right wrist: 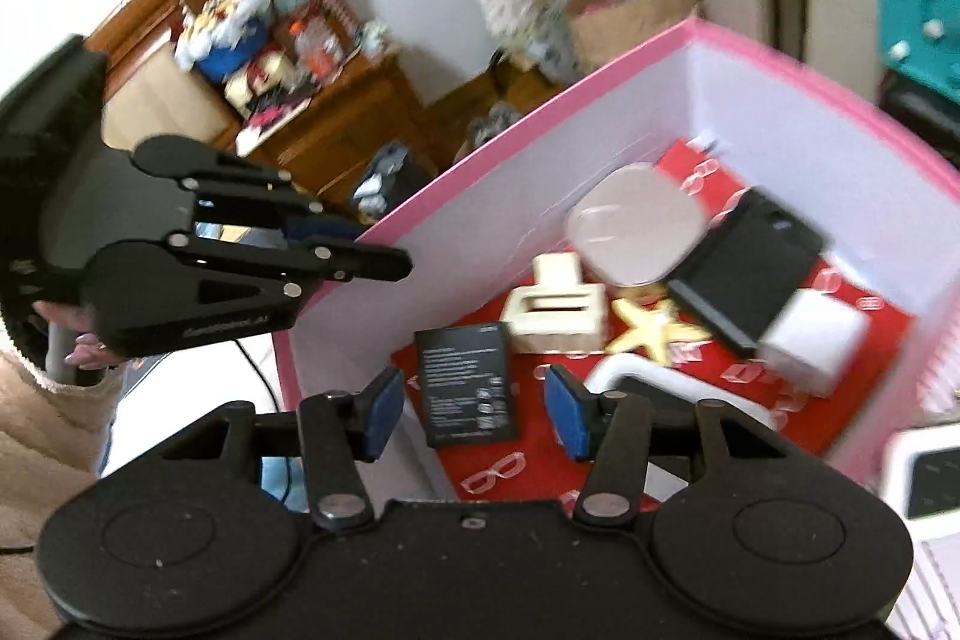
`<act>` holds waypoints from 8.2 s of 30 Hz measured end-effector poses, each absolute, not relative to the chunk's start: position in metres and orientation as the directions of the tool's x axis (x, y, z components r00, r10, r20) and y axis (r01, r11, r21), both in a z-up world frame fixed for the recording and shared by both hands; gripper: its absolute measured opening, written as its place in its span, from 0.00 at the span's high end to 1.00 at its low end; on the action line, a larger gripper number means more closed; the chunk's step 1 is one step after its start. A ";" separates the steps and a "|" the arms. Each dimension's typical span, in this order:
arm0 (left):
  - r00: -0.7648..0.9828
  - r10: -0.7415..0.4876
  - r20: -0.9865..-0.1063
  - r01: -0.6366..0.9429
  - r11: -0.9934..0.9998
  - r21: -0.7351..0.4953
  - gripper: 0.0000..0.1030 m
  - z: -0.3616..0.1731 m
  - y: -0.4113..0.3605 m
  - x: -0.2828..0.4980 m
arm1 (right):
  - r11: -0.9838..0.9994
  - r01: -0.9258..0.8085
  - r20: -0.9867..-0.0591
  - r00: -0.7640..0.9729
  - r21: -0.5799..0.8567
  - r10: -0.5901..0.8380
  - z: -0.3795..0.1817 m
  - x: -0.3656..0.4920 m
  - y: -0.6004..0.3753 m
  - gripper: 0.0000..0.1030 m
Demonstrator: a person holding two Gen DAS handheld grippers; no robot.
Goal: Organize rigid objects
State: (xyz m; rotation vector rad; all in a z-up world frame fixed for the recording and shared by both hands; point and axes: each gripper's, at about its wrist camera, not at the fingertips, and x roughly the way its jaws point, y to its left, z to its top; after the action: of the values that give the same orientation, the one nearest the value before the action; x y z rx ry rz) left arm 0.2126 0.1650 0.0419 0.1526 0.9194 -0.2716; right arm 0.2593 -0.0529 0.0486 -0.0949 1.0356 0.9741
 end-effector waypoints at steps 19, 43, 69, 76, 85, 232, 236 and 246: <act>0.579 -0.108 -0.808 0.222 0.975 0.029 0.96 0.037 0.159 0.217 | 0.890 -0.447 -0.718 0.593 0.085 0.366 0.005 0.213 -0.238 0.43; 0.561 -0.085 -0.824 0.188 0.982 0.027 0.96 0.031 0.154 0.221 | 0.955 -0.296 -0.726 0.652 0.023 0.219 -0.055 0.230 -0.267 0.49; 0.548 -0.102 -0.831 0.227 0.973 0.030 0.96 0.032 0.156 0.220 | 0.912 -0.406 -0.660 0.668 0.064 0.344 0.023 0.220 -0.223 0.60; 0.548 -0.116 -0.828 0.225 0.974 0.012 0.96 0.031 0.159 0.221 | 0.777 -0.613 -0.601 0.571 0.140 0.559 0.075 0.214 -0.164 0.60; 0.548 -0.130 -0.826 0.227 0.974 -0.003 0.96 0.031 0.162 0.221 | 0.588 -0.779 -0.677 0.315 0.217 0.666 0.054 0.226 -0.061 0.60; 0.546 -0.111 -0.831 0.182 0.983 -0.012 0.94 0.031 0.160 0.227 | 0.950 -0.304 -0.667 0.694 0.072 0.272 -0.012 0.266 -0.278 0.57; 0.545 -0.106 -0.831 0.174 0.985 -0.011 0.94 0.031 0.159 0.228 | 0.941 -0.339 -0.668 0.695 0.021 0.265 -0.038 0.277 -0.271 0.57; 0.549 -0.101 -0.830 0.163 0.987 -0.012 0.94 0.030 0.159 0.226 | 0.931 -0.364 -0.663 0.701 -0.016 0.263 -0.057 0.305 -0.263 0.64</act>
State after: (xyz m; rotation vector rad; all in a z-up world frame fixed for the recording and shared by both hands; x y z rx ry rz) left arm 0.2262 0.1594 0.0301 0.0696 0.9776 -0.1564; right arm 0.3046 -0.2628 -0.0572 -0.1503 0.7128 0.3508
